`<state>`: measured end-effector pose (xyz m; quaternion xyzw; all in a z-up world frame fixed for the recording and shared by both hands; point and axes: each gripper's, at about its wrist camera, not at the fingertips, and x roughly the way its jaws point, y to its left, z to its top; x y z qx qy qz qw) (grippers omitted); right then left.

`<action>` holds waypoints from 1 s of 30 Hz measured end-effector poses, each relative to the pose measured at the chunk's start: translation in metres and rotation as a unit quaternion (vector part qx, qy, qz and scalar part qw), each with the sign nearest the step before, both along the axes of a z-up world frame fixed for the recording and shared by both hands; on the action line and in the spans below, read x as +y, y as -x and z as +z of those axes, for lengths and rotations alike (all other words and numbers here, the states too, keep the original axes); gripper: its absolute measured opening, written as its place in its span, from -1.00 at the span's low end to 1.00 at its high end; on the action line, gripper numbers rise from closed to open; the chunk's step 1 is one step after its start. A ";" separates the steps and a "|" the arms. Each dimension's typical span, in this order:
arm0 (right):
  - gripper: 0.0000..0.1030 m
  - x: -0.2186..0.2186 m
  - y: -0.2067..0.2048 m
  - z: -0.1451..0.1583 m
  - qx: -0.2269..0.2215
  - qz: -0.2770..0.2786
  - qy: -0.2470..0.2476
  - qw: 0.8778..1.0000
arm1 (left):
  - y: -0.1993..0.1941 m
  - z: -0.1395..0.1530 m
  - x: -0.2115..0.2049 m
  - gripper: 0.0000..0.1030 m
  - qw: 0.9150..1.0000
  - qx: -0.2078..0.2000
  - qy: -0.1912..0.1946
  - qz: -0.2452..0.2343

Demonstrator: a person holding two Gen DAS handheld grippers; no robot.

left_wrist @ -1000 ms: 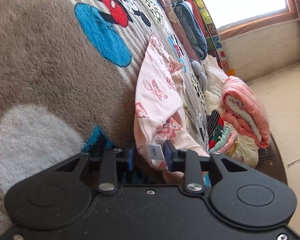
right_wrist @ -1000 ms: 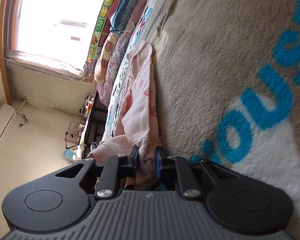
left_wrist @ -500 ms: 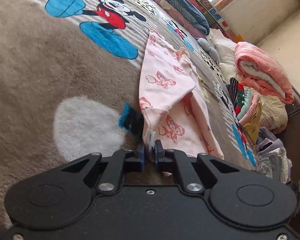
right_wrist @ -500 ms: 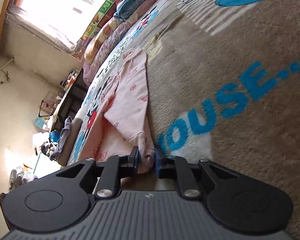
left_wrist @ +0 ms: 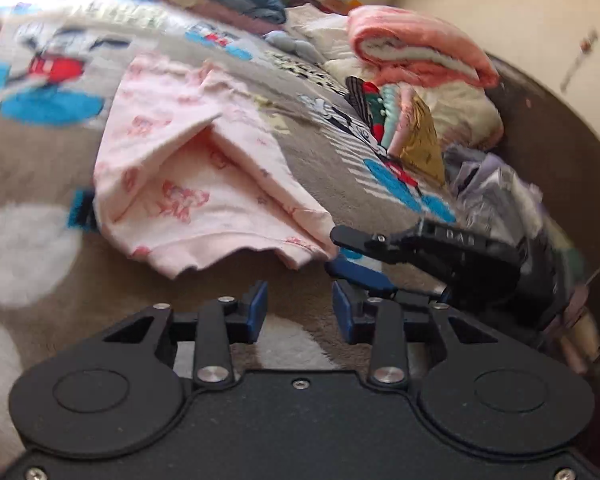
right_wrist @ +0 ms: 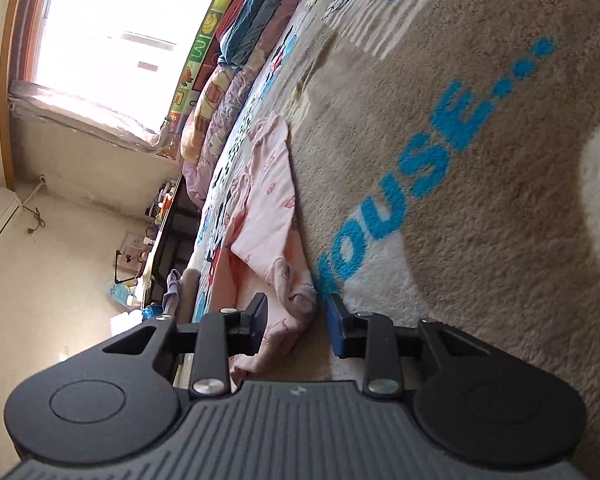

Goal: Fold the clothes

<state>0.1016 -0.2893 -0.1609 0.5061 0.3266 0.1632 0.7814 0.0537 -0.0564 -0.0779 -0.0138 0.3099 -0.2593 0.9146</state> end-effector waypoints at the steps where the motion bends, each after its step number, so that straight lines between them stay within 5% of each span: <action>1: -0.31 0.000 0.000 0.000 -0.002 0.005 0.000 1.000 | 0.010 0.002 -0.018 -0.34 0.996 -0.054 -0.068 -0.020; 3: -0.25 -0.001 -0.003 0.000 -0.005 0.014 -0.002 1.000 | 0.021 -0.006 -0.038 -0.34 0.981 -0.122 -0.148 -0.037; 6: -0.24 -0.003 -0.007 -0.001 -0.004 0.018 -0.015 1.000 | 0.017 -0.021 -0.056 -0.38 0.960 -0.170 -0.218 -0.051; 10: -0.23 -0.007 -0.012 -0.002 -0.005 0.025 -0.025 0.999 | 0.002 -0.038 -0.070 -0.49 0.936 -0.201 -0.281 -0.061; 12: -0.23 -0.008 -0.014 -0.002 -0.007 0.031 -0.021 0.999 | -0.002 -0.047 -0.074 -0.82 0.927 -0.200 -0.307 -0.077; 14: -0.24 -0.009 -0.015 -0.002 -0.009 0.036 -0.021 0.999 | -0.004 -0.054 -0.076 -0.90 0.918 -0.209 -0.327 -0.086; 18: -0.24 -0.009 -0.021 -0.003 -0.011 0.039 -0.027 0.999 | 0.004 -0.062 -0.082 -0.93 0.875 -0.288 -0.381 -0.079; 21: -0.24 -0.006 -0.023 -0.001 -0.015 0.043 -0.018 0.999 | 0.009 -0.085 -0.084 -0.94 0.841 -0.300 -0.436 -0.112; 24: -0.28 -0.003 -0.023 0.003 -0.019 0.051 0.001 0.999 | 0.006 -0.080 -0.081 -0.94 0.847 -0.287 -0.433 -0.116; 27: -0.57 0.001 -0.020 0.004 -0.018 0.049 0.036 0.998 | 0.005 -0.070 -0.071 -0.91 0.868 -0.258 -0.405 -0.128; 30: -0.63 0.003 -0.016 0.002 -0.023 0.043 0.047 0.998 | 0.004 -0.057 -0.059 -0.90 0.894 -0.221 -0.371 -0.123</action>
